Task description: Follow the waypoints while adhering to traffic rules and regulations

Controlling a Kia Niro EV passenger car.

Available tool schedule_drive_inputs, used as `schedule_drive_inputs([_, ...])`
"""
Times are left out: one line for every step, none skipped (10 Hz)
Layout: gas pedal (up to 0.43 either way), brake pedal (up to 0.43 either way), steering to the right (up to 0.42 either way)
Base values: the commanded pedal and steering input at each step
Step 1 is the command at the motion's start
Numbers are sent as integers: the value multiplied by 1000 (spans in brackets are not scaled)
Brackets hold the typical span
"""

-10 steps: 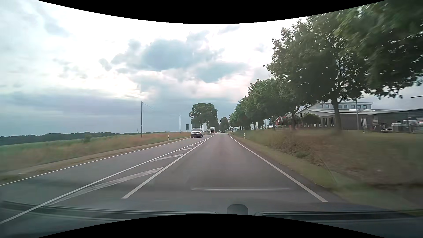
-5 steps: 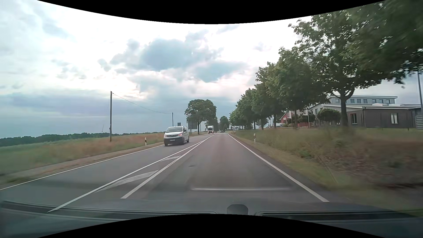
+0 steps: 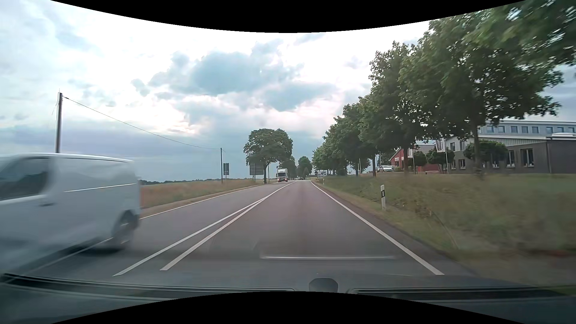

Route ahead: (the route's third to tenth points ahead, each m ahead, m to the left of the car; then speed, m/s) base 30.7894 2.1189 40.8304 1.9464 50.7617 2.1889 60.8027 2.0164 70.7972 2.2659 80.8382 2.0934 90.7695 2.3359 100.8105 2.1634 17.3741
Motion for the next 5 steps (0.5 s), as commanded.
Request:
schedule_drive_inputs([169, 0, -1])
schedule_drive_inputs([169, 0, -3])
schedule_drive_inputs([169, 0, -4])
schedule_drive_inputs([169, 0, -4])
schedule_drive_inputs([169, 0, -3])
